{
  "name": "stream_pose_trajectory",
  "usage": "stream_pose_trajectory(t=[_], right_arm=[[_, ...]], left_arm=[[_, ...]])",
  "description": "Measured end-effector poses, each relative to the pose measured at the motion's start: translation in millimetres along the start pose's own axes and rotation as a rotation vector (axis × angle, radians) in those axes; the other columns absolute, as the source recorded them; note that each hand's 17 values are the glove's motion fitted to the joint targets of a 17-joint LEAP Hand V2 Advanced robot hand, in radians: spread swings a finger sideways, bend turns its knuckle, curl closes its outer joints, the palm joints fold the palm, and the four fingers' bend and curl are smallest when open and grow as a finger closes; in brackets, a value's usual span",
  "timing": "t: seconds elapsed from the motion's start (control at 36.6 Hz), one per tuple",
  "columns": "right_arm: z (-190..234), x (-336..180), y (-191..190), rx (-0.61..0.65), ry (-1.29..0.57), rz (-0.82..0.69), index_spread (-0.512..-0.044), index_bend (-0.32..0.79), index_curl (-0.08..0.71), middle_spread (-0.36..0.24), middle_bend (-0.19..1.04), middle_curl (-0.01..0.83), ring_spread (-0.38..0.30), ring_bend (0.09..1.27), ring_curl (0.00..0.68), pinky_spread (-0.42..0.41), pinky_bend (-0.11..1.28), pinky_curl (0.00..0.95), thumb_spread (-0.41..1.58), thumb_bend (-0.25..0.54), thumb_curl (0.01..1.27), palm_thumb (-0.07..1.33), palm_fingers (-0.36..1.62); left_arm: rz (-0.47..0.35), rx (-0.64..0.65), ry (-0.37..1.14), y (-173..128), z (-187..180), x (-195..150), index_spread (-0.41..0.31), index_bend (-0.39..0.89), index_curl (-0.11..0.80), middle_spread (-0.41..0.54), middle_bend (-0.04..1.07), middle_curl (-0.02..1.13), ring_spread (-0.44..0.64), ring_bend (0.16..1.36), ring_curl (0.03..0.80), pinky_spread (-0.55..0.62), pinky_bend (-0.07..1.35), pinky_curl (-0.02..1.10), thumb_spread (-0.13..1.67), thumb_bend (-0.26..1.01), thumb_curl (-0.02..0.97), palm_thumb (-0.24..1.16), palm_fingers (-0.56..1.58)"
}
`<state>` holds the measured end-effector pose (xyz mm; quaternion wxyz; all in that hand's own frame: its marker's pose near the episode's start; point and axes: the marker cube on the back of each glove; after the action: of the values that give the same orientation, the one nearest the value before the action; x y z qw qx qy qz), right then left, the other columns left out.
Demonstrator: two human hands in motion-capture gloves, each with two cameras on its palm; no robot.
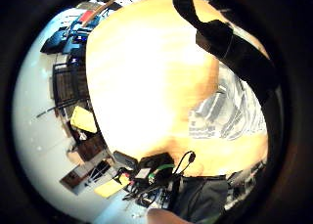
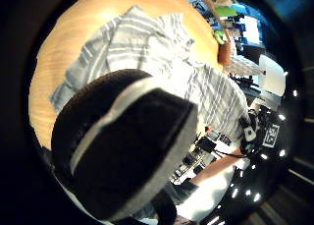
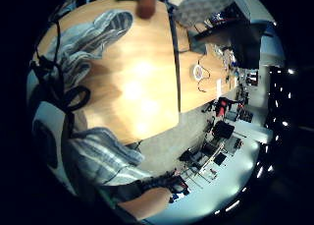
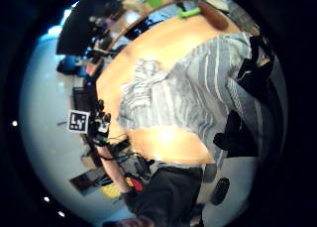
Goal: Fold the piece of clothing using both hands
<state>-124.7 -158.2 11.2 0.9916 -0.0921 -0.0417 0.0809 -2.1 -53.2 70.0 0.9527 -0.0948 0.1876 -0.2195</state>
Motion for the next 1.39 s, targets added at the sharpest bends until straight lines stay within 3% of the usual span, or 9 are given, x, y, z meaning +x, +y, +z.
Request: stream_pose_trajectory(t=[0.05, 0.22, 0.38, 0.46, 0.63, 0.71, 0.98, 1.17, 1.39], right_arm=[[-12, -39, -9, 0.145, 0.0, -0.083, -0.224, 0.11, 0.311, -0.148, 0.35, 0.491, -0.232, 0.77, 0.469, -0.306, 0.72, 0.427, 0.62, -0.032, 0.51, 1.09, 1.25], [-11, -148, -1, 0.124, -0.034, -0.207, -0.221, 0.06, 0.278, -0.157, 0.39, 0.506, -0.233, 0.8, 0.48, -0.311, 0.73, 0.437, 0.53, -0.029, 0.55, 1.08, 1.23], [22, -232, 75, -0.103, -0.045, -0.249, -0.226, 0.01, 0.226, -0.16, 0.43, 0.517, -0.238, 0.84, 0.49, -0.323, 0.76, 0.443, 0.47, -0.027, 0.58, 1.08, 1.19], [53, -265, 83, -0.161, -0.053, -0.26, -0.228, 0.02, 0.207, -0.16, 0.44, 0.52, -0.239, 0.85, 0.492, -0.328, 0.77, 0.444, 0.45, -0.027, 0.6, 1.08, 1.19], [127, -319, 85, -0.339, -0.133, -0.309, -0.238, -0.06, 0.135, -0.161, 0.48, 0.528, -0.238, 0.88, 0.495, -0.342, 0.79, 0.445, 0.46, -0.034, 0.62, 1.06, 1.12], [141, -328, 81, -0.388, -0.235, -0.269, -0.242, -0.07, 0.096, -0.151, 0.47, 0.523, -0.24, 0.88, 0.49, -0.347, 0.81, 0.439, 0.55, -0.036, 0.61, 1.02, 1.08], [83, -309, 74, -0.134, -0.403, -0.416, -0.256, -0.01, 0.02, -0.073, 0.38, 0.481, -0.156, 0.79, 0.447, -0.234, 0.85, 0.429, 0.95, -0.011, 0.54, 0.96, 0.85], [23, -271, 86, -0.076, -0.42, -0.556, -0.263, 0.05, 0.038, -0.056, 0.35, 0.463, -0.127, 0.73, 0.421, -0.159, 0.79, 0.401, 1.06, -0.01, 0.51, 0.95, 0.8], [-22, -210, 82, 0.173, -0.297, -0.404, -0.273, 0.07, 0.064, -0.043, 0.33, 0.452, -0.098, 0.67, 0.405, -0.09, 0.73, 0.378, 1.14, -0.014, 0.48, 0.94, 0.77]], left_arm=[[-0.027, 0.023, -0.017, 3, -11, -10, -0.128, 0.08, 0.125, 0.197, 0.2, 0.31, 0.26, 0.78, 0.341, 0.27, 0.86, 0.37, 1.0, -0.05, 0.137, -0.05, 0.05], [-0.124, 0.007, -0.089, 18, -33, -41, -0.125, 0.09, 0.13, 0.194, 0.19, 0.32, 0.25, 0.78, 0.336, 0.27, 0.85, 0.37, 1.04, -0.02, 0.15, -0.01, 0.07], [-0.207, -0.08, -0.176, 32, -42, -78, -0.113, 0.14, 0.155, 0.193, 0.18, 0.31, 0.25, 0.76, 0.328, 0.28, 0.83, 0.36, 1.12, 0.0, 0.17, 0.05, 0.09], [-0.181, -0.131, -0.177, 6, -34, -97, -0.107, 0.14, 0.168, 0.192, 0.17, 0.31, 0.25, 0.75, 0.324, 0.28, 0.83, 0.36, 1.15, 0.0, 0.175, 0.06, 0.1], [-0.317, -0.028, -0.168, -23, -26, -141, -0.093, 0.14, 0.188, 0.191, 0.17, 0.31, 0.26, 0.74, 0.317, 0.29, 0.81, 0.35, 1.21, 0.0, 0.181, 0.09, 0.11], [-0.337, -0.033, -0.145, -20, -24, -154, -0.09, 0.14, 0.197, 0.191, 0.17, 0.3, 0.26, 0.74, 0.315, 0.29, 0.8, 0.35, 1.23, 0.0, 0.185, 0.1, 0.11], [-0.352, -0.071, -0.096, -16, -18, -167, -0.075, 0.12, 0.21, 0.194, 0.17, 0.3, 0.27, 0.74, 0.312, 0.3, 0.8, 0.35, 1.28, -0.01, 0.188, 0.12, 0.11], [-0.319, -0.07, -0.104, -18, -21, -147, -0.073, 0.12, 0.214, 0.197, 0.17, 0.3, 0.27, 0.74, 0.31, 0.3, 0.8, 0.35, 1.3, -0.01, 0.189, 0.12, 0.11], [-0.223, -0.015, -0.177, -22, -32, -109, -0.072, 0.12, 0.217, 0.198, 0.17, 0.29, 0.26, 0.74, 0.309, 0.3, 0.79, 0.35, 1.31, -0.01, 0.19, 0.12, 0.11]])
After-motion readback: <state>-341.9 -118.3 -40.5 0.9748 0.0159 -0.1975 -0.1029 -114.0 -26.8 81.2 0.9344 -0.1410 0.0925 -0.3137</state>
